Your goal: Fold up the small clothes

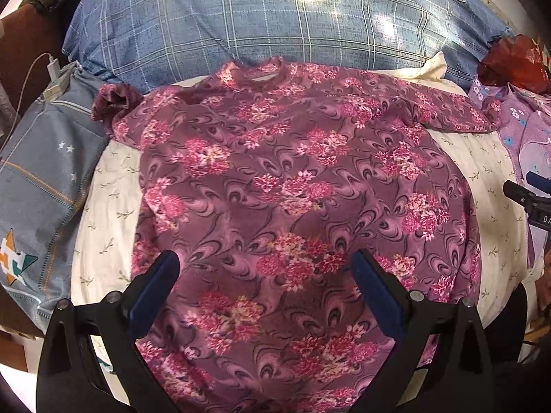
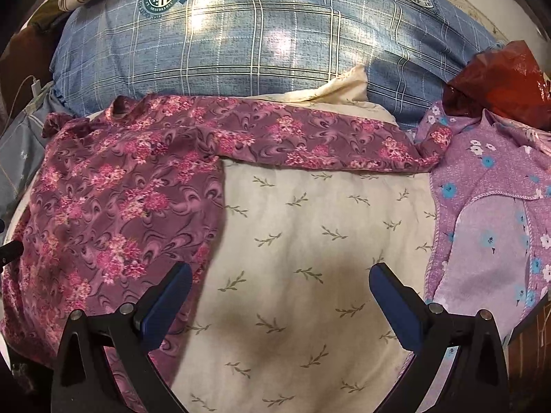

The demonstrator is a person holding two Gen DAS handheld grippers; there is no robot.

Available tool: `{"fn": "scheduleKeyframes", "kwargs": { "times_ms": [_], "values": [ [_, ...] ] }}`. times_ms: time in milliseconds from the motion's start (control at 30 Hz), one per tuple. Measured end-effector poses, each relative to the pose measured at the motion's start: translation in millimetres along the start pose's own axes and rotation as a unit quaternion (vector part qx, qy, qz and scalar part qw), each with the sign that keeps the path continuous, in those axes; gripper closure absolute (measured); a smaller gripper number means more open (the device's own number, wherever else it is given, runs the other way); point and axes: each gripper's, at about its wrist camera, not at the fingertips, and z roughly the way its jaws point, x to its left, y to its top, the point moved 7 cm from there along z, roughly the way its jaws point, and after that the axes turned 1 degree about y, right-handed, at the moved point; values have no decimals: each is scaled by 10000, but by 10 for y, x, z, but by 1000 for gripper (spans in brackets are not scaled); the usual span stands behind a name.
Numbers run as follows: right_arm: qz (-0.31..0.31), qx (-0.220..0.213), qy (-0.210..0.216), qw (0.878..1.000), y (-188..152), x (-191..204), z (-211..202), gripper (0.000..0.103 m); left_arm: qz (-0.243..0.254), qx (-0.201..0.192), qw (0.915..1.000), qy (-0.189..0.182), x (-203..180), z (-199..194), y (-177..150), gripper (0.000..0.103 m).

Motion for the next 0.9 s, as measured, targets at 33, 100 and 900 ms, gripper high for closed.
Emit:
{"fn": "scheduleKeyframes", "kwargs": {
  "times_ms": [33, 100, 900],
  "values": [
    [19, 15, -9, 10000, 0, -17, 16, 0, 4, 24, 10000, -19, -13, 15, 4, 2],
    [50, 32, 17, 10000, 5, -34, 35, 0, 27, 43, 10000, -26, -33, 35, 13, 2],
    [1963, -610, -403, 9778, 1135, -2128, 465, 0, -1608, 292, 9854, 487, 1652, 554, 1267, 2]
  ]
}}
